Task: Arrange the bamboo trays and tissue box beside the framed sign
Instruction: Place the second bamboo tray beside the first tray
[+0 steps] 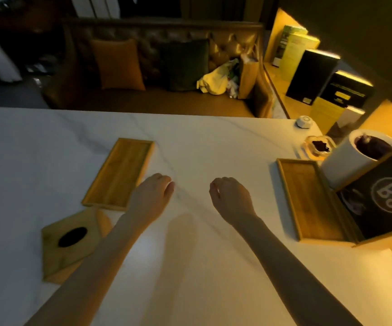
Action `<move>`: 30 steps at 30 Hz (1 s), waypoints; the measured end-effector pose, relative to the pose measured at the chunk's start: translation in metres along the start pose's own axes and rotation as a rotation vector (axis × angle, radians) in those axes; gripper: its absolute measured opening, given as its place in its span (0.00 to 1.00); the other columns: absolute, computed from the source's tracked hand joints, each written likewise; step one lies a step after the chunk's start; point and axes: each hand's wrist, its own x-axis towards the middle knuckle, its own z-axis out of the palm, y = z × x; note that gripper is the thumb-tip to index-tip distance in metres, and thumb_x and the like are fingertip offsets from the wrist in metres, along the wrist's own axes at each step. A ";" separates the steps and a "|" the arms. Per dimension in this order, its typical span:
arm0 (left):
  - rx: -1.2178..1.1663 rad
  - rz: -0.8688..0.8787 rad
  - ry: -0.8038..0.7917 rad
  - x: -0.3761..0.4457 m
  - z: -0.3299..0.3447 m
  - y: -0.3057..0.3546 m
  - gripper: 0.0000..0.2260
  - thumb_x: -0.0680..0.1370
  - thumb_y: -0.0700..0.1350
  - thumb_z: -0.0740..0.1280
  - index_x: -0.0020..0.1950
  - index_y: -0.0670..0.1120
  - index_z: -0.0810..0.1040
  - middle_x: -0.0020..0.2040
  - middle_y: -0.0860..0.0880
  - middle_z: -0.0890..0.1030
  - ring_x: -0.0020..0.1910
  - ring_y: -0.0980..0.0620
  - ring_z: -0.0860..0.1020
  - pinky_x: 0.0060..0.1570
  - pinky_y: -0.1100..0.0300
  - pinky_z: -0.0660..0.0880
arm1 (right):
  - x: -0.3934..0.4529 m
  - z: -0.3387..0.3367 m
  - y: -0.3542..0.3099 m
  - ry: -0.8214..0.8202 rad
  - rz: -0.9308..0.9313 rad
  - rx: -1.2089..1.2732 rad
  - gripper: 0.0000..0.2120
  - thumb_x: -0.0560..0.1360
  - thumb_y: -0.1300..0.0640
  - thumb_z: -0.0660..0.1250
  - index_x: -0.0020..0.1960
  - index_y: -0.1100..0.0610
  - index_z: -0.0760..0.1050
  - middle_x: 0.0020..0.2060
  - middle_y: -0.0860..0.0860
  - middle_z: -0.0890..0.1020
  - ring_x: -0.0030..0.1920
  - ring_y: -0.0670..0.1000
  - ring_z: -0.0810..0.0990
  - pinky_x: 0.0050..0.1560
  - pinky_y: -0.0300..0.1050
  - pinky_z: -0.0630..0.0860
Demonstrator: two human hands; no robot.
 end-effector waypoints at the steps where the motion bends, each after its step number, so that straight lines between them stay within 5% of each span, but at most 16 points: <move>1: 0.018 -0.013 0.017 -0.001 -0.006 -0.016 0.13 0.77 0.45 0.57 0.48 0.39 0.77 0.44 0.38 0.81 0.41 0.39 0.79 0.39 0.49 0.77 | 0.005 0.007 -0.013 -0.004 -0.020 0.020 0.14 0.78 0.56 0.53 0.50 0.62 0.76 0.45 0.57 0.81 0.46 0.55 0.77 0.45 0.48 0.74; 8: 0.137 -0.196 -0.031 -0.001 -0.022 -0.126 0.16 0.78 0.46 0.56 0.61 0.39 0.70 0.57 0.37 0.77 0.53 0.38 0.76 0.50 0.45 0.76 | 0.032 0.072 -0.081 -0.183 -0.120 0.117 0.16 0.79 0.55 0.53 0.65 0.59 0.66 0.62 0.56 0.74 0.63 0.56 0.70 0.61 0.50 0.68; 16: 0.007 -0.585 -0.327 0.002 -0.011 -0.208 0.22 0.78 0.47 0.56 0.69 0.39 0.58 0.71 0.39 0.62 0.70 0.41 0.61 0.67 0.46 0.62 | 0.062 0.150 -0.110 -0.442 -0.043 0.110 0.27 0.78 0.51 0.53 0.73 0.61 0.51 0.74 0.56 0.57 0.74 0.55 0.52 0.73 0.51 0.54; 22: -0.250 -0.757 -0.482 0.008 0.007 -0.237 0.16 0.75 0.47 0.62 0.57 0.38 0.68 0.55 0.41 0.69 0.51 0.43 0.71 0.48 0.51 0.68 | 0.072 0.186 -0.118 -0.623 0.096 0.113 0.33 0.78 0.43 0.49 0.73 0.61 0.44 0.75 0.56 0.45 0.75 0.55 0.42 0.74 0.53 0.43; 30: -0.490 -0.877 -0.419 0.015 0.004 -0.233 0.06 0.73 0.40 0.62 0.48 0.40 0.73 0.50 0.42 0.69 0.48 0.44 0.70 0.36 0.60 0.65 | 0.079 0.192 -0.144 -0.614 0.243 0.399 0.29 0.77 0.45 0.51 0.74 0.53 0.48 0.76 0.52 0.49 0.75 0.53 0.44 0.73 0.56 0.43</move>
